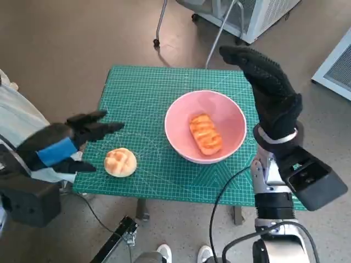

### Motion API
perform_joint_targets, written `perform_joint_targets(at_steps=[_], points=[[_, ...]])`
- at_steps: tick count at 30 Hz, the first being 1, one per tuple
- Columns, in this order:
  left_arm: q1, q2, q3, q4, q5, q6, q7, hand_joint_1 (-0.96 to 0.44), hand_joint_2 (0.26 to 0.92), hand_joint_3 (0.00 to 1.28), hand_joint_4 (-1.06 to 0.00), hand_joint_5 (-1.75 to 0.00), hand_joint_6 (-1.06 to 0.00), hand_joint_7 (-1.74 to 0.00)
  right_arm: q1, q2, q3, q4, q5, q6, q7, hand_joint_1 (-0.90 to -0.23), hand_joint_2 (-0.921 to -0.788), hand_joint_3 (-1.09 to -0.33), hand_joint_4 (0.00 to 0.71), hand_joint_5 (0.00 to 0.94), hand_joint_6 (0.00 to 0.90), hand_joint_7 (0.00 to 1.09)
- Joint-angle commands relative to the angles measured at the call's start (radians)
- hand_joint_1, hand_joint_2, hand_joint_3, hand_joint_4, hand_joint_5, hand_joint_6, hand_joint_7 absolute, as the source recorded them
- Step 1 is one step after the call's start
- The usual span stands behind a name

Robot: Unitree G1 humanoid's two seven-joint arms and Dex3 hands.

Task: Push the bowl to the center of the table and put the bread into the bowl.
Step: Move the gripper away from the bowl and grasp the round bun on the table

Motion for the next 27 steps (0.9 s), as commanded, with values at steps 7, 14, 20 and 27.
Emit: perform_joint_targets(at_steps=[7,14,20,27], points=[[-0.024,-0.03,-0.125,0.081,0.073,0.012,0.003,0.0,0.857,0.0,-0.19,0.0,-0.35,-0.04,0.017,0.002,0.007,-0.017,0.006,0.034,0.007,-0.665,-0.921,-0.817,0.276,0.011,-0.001,0.85],[-0.078,-0.078,-0.224,0.197,0.163,-0.02,0.038,0.0,0.854,0.0,-0.19,0.0,-0.35,-0.03,0.02,-0.005,0.005,-0.029,0.008,0.045,0.01,-0.666,-0.921,-0.82,0.276,0.012,-0.001,0.85],[-0.133,-0.13,-0.312,0.348,0.28,-0.085,0.128,-0.02,0.856,0.0,-0.23,-0.02,-0.36,-0.03,0.025,-0.011,0.005,-0.041,0.004,0.048,0.011,-0.668,-0.921,-0.818,0.283,0.016,-0.001,0.85],[-0.199,-0.162,-0.403,0.531,0.421,-0.162,0.258,-0.03,0.889,0.02,-0.42,-0.08,-0.49,-0.09,0.025,-0.017,0.005,-0.044,0.002,0.047,0.013,-0.664,-0.921,-0.818,0.284,0.017,-0.001,0.85]])
